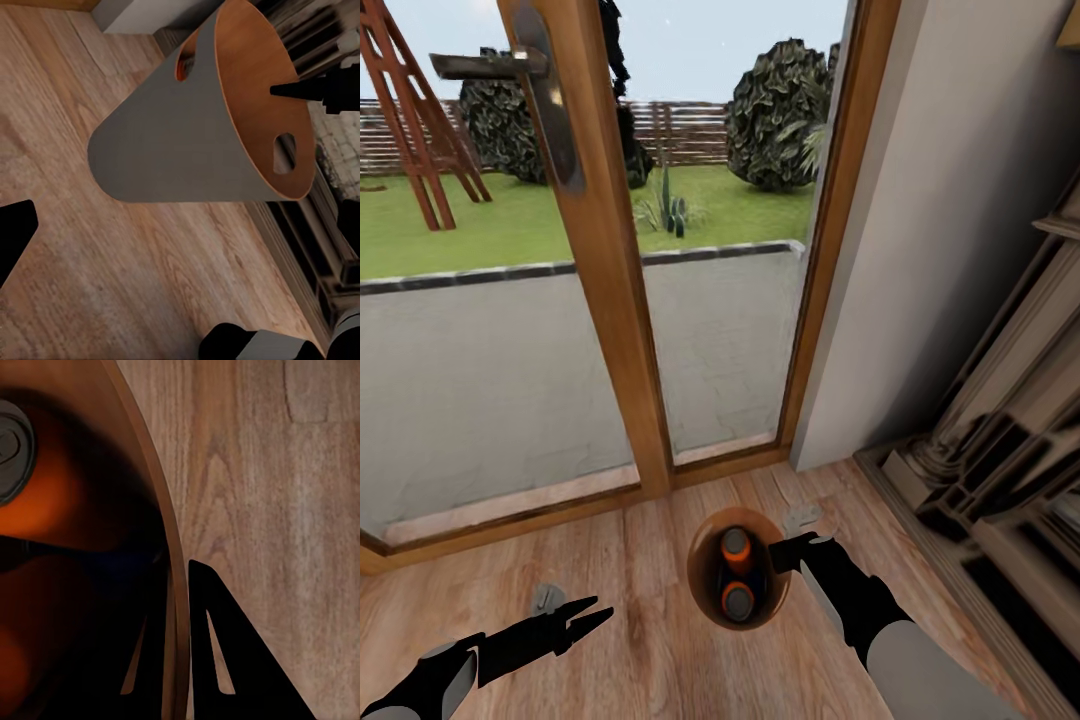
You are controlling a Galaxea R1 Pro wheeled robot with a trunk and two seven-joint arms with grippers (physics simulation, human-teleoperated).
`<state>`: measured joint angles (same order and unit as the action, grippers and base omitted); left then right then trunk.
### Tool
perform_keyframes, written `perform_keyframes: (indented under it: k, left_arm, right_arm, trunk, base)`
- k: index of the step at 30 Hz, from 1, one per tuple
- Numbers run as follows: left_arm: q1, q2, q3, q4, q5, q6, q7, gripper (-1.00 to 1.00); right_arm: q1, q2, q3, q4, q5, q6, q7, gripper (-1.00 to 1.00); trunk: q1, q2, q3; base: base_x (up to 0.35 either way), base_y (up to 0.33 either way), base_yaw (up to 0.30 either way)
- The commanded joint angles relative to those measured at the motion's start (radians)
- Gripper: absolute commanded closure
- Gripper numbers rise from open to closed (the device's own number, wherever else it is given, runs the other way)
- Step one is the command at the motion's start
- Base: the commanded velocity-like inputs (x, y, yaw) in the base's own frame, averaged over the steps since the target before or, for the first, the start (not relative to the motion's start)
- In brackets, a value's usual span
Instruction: Put the three can of soda from the living room inside the tash can in the kitchen.
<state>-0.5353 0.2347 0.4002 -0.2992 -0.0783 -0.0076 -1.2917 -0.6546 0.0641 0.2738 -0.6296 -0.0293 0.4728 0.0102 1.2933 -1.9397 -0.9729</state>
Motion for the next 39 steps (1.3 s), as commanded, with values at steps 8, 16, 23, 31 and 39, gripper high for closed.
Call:
perform_keyframes:
  k: [8, 16, 23, 31, 39]
  left_arm:
    - [0.000, 0.000, 0.000, 0.000, 0.000, 0.000, 0.000, -1.00]
    - [0.000, 0.000, 0.000, 0.000, 0.000, 0.000, 0.000, -1.00]
    - [0.000, 0.000, 0.000, 0.000, 0.000, 0.000, 0.000, -1.00]
    - [0.000, 0.000, 0.000, 0.000, 0.000, 0.000, 0.000, -1.00]
    - [0.000, 0.000, 0.000, 0.000, 0.000, 0.000, 0.000, -1.00]
  right_arm:
    - [0.000, 0.000, -0.001, -0.001, -0.009, 0.000, 0.007, 1.00]
    - [0.000, 0.000, 0.001, -0.001, -0.009, 0.000, 0.007, 1.00]
    - [0.000, 0.000, 0.001, -0.001, -0.009, 0.000, 0.007, 1.00]
    - [0.000, 0.000, 0.001, -0.001, -0.010, 0.001, 0.007, 1.00]
    - [0.000, 0.000, 0.001, -0.001, -0.010, 0.000, 0.007, 1.00]
  trunk:
    - [0.031, -0.056, -0.025]
    - [0.061, -0.112, -0.050]
    - [0.088, -0.161, -0.075]
    - [0.119, -0.217, -0.111]
    - [0.150, -0.273, -0.148]
  base:
    - [0.000, 0.000, 0.000]
    - [0.000, 0.000, 0.000]
    - [0.000, 0.000, 0.000]
    - [0.000, 0.000, 0.000]
    - [0.000, 0.000, 0.000]
